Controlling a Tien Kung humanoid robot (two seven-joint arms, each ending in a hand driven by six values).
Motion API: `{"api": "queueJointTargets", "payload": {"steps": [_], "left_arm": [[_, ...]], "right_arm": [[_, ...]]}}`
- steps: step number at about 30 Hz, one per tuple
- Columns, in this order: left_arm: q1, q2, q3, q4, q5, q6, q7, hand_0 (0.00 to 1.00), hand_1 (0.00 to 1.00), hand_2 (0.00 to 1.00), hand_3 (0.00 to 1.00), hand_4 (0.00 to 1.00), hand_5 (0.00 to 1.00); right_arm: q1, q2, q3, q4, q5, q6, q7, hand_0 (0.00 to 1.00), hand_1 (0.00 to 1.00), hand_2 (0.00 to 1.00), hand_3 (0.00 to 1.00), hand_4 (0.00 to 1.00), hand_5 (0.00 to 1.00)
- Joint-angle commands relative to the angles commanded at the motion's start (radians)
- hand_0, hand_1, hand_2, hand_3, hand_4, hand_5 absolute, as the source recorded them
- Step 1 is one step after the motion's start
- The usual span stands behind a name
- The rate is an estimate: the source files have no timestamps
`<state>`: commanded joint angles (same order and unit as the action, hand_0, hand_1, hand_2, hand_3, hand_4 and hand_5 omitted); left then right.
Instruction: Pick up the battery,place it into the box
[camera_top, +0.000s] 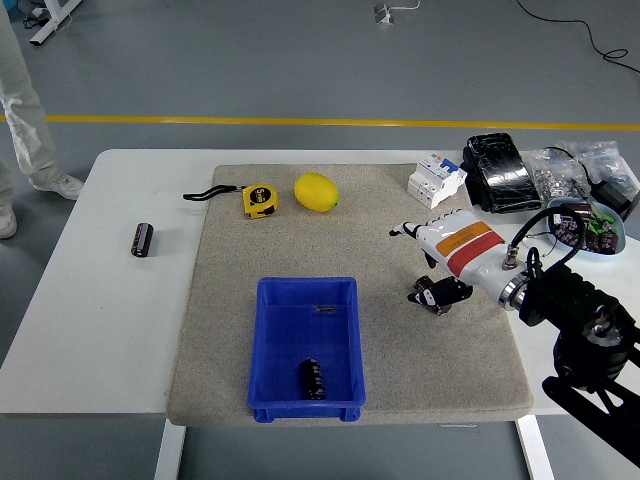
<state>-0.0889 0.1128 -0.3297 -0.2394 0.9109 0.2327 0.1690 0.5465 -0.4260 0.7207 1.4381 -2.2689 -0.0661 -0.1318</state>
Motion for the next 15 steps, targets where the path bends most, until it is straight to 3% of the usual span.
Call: {"api": "queueJointTargets", "payload": {"steps": [1,2,11,15], "left_arm": [[-0.001,-0.001,-0.003,0.0,0.005,0.0,0.001,0.737,0.708,0.74,0.63,0.661,0.654],[-0.001,-0.001,-0.005,0.0,0.009,-0.001,0.003,0.736,0.707,0.741,0.63,0.661,0.653],[-0.001,-0.003,-0.014,-0.001,0.022,-0.003,0.007,0.735,0.709,0.742,0.631,0.66,0.653],[0.0,-0.003,-0.017,-0.001,0.027,-0.004,0.008,0.736,0.709,0.743,0.632,0.66,0.654]], "right_arm": [[0.005,-0.005,-0.005,-0.006,0.0,0.002,0.011,0.327,0.241,0.336,0.762,0.998,0.387],[0.013,-0.013,-0.016,-0.01,0.0,0.006,0.026,0.418,0.426,0.567,0.792,0.998,0.384],[0.128,-0.095,-0.199,-0.048,0.0,0.004,0.09,0.408,0.434,0.587,0.817,0.998,0.376],[0.18,-0.101,-0.287,-0.081,0.0,-0.012,0.1,0.402,0.431,0.594,0.836,0.998,0.375]]}}
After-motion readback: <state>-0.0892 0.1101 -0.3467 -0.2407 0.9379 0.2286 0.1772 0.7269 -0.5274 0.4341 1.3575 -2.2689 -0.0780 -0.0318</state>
